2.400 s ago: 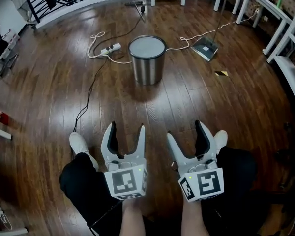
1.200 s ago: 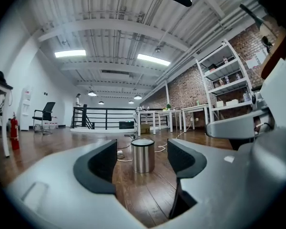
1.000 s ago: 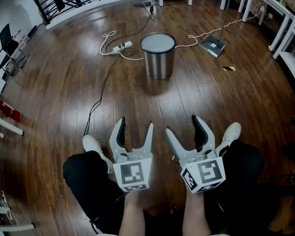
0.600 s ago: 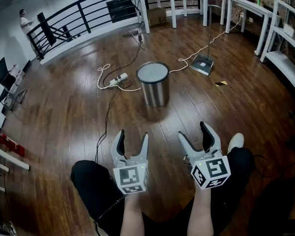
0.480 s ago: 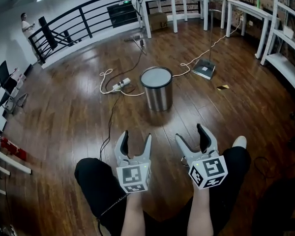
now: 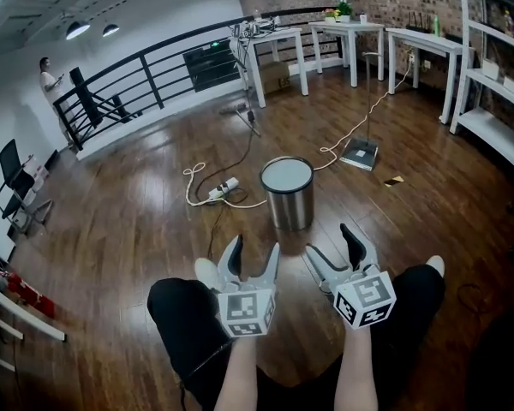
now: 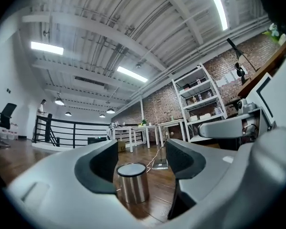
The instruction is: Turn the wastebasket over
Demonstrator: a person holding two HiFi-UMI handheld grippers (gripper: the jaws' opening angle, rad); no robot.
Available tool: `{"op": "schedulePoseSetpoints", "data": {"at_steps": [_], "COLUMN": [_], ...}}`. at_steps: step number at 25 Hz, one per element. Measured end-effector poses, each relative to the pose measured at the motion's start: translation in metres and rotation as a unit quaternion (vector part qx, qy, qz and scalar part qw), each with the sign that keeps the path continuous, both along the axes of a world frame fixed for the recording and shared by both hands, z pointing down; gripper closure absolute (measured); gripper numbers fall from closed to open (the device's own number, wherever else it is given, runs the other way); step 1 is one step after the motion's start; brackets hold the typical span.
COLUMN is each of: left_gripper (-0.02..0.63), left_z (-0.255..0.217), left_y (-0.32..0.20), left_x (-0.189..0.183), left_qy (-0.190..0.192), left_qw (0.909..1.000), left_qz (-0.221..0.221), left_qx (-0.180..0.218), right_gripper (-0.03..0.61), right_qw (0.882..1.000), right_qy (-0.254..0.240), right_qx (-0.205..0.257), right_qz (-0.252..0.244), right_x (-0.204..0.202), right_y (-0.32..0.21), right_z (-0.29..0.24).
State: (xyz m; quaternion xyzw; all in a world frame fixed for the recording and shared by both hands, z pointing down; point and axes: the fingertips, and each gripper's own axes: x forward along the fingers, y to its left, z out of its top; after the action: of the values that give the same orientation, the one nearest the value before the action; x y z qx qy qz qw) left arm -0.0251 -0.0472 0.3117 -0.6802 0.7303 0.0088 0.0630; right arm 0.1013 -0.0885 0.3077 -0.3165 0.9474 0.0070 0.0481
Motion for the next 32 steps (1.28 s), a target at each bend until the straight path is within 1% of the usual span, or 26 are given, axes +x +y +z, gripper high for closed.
{"op": "schedulePoseSetpoints", "data": {"at_steps": [3,5,8,11,14,17,20,23,26,29,32], "left_gripper": [0.278,0.278,0.278,0.278,0.278,0.278,0.278,0.278,0.278,0.278,0.278], "left_z": [0.01,0.015,0.02,0.027,0.032,0.036,0.039,0.039,0.042,0.041,0.038], "left_y": [-0.015,-0.026,-0.044,-0.068,-0.09,-0.111,-0.134,-0.155,-0.173,-0.19,-0.208], "left_x": [-0.004,-0.014,-0.037,-0.056,-0.075,-0.096,-0.116,-0.144,-0.169,-0.183,-0.201], "left_qy": [0.008,0.0,-0.016,-0.016,-0.01,-0.011,-0.021,-0.013,-0.022,-0.023,-0.013], "left_qw": [0.9997,0.9998,0.9997,0.9994,0.9993,0.9988,0.9977,0.9974,0.9965,0.9953,0.994], "left_qz": [0.022,0.021,0.012,0.015,0.019,0.03,0.047,0.055,0.066,0.081,0.094], "left_qx": [-0.004,-0.009,-0.015,-0.028,-0.032,-0.037,-0.044,-0.045,-0.046,-0.048,-0.053], "right_gripper": [0.242,0.242,0.242,0.242,0.243,0.242,0.242,0.244,0.244,0.244,0.244], "right_qw": [1.0,1.0,0.999,0.999,0.999,0.999,0.998,0.997,0.995,0.995,0.994], "right_qy": [0.004,0.001,-0.004,-0.003,0.006,0.011,0.007,0.017,0.018,0.018,0.031], "right_qx": [-0.012,-0.022,-0.033,-0.043,-0.035,-0.025,-0.028,-0.031,-0.035,-0.033,-0.029], "right_qz": [0.014,0.019,0.015,0.015,0.016,0.031,0.051,0.067,0.088,0.093,0.1], "right_x": [-0.003,-0.011,-0.033,-0.055,-0.077,-0.097,-0.111,-0.131,-0.149,-0.169,-0.19], "right_y": [-0.017,-0.032,-0.049,-0.07,-0.087,-0.105,-0.127,-0.146,-0.163,-0.174,-0.182], "right_z": [0.011,0.017,0.026,0.031,0.034,0.033,0.034,0.04,0.041,0.035,0.033]}}
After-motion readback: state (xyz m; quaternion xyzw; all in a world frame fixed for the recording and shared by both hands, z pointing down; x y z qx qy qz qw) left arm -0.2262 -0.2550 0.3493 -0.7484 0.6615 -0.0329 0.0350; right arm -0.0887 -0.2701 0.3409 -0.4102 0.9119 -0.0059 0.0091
